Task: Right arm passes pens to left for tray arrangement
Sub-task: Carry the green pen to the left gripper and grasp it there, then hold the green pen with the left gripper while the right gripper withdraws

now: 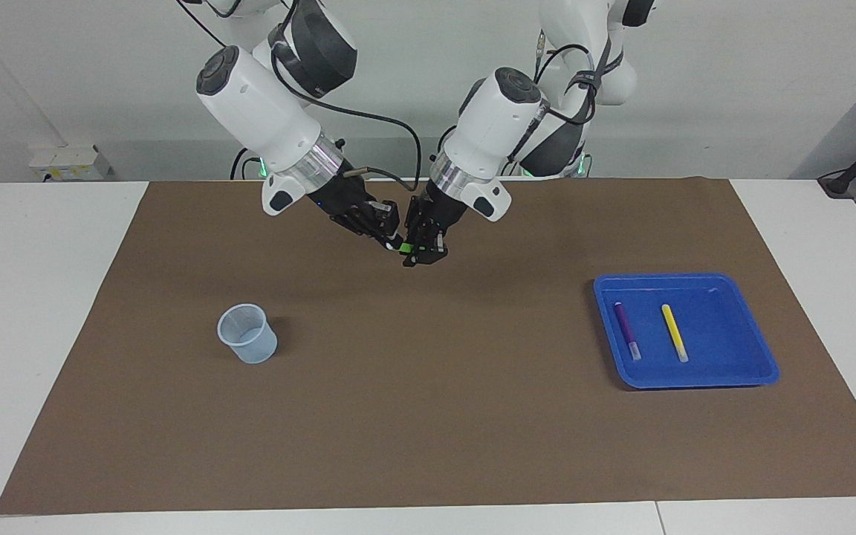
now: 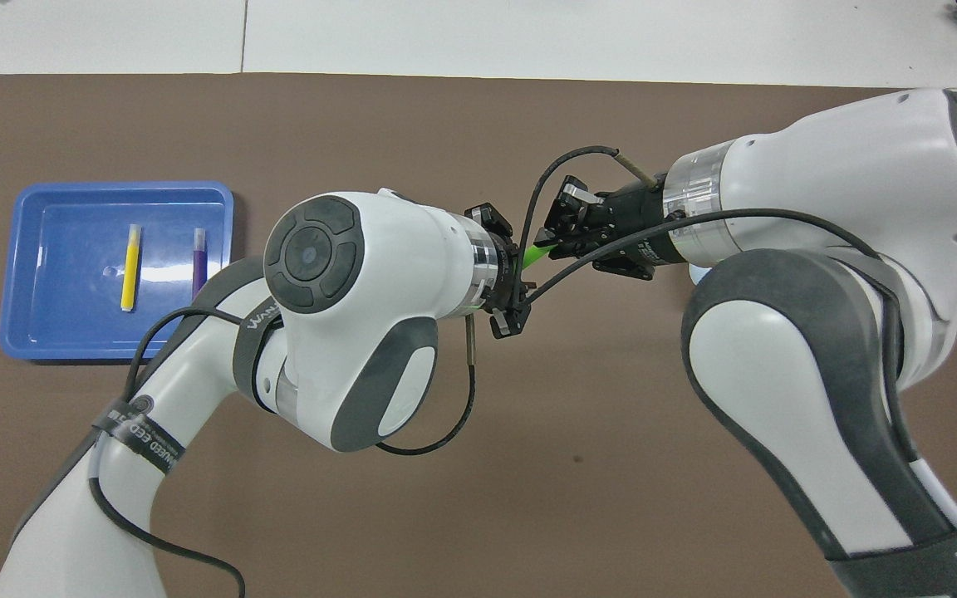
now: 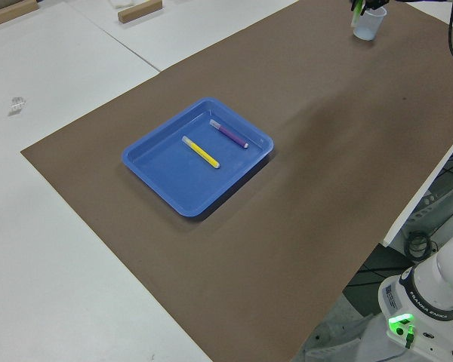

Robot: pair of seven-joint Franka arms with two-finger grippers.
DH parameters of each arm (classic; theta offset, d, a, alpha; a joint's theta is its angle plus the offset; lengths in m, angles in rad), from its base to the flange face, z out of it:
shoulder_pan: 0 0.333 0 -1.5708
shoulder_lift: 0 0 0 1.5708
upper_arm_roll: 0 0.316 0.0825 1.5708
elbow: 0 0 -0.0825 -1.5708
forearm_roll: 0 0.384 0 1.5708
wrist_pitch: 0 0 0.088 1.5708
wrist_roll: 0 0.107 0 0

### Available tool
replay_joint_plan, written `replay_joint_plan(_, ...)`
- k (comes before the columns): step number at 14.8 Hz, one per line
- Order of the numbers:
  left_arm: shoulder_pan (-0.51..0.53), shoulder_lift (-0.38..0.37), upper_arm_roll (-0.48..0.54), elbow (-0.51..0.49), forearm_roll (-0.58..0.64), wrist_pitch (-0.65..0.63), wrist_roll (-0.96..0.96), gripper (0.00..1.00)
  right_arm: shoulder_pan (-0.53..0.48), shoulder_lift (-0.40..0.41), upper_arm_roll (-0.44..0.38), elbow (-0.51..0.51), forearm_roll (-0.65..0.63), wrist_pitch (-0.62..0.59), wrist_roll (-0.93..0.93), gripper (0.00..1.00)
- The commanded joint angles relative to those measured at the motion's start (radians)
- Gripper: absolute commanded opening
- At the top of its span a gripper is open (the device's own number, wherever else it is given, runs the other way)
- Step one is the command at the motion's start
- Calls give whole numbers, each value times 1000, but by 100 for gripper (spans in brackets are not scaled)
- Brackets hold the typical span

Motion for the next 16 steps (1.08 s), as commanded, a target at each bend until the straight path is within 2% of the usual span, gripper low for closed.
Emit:
replay_joint_plan(1,1,-12,5,1,-11,-40,22,0,0,1,1,-6,19,24,13,12)
replay_joint_plan(3,1,-14,8,4,-7,-69,42,0,0,-1,1,-6,19,24,10,12)
replay_joint_plan(5,1,-12,10,18,-4,-87,55,0,0,1,1,-6,19,34,5,17)
replay_joint_plan(6,1,-11,10,19,-2,-95,55,0,0,1,1,-6,19,35,5,27)
replay_joint_plan(8,1,-11,10,26,-1,-100,56,0,0,1,1,-6,19,38,5,41)
replay_joint_plan(10,10,-14,10,26,-1,-112,90,0,0,1,-1,-4,12,38,5,100)
replay_joint_plan(16,27,-17,10,27,1,-176,200,0,-17,9,-1,6,0,38,-24,100)
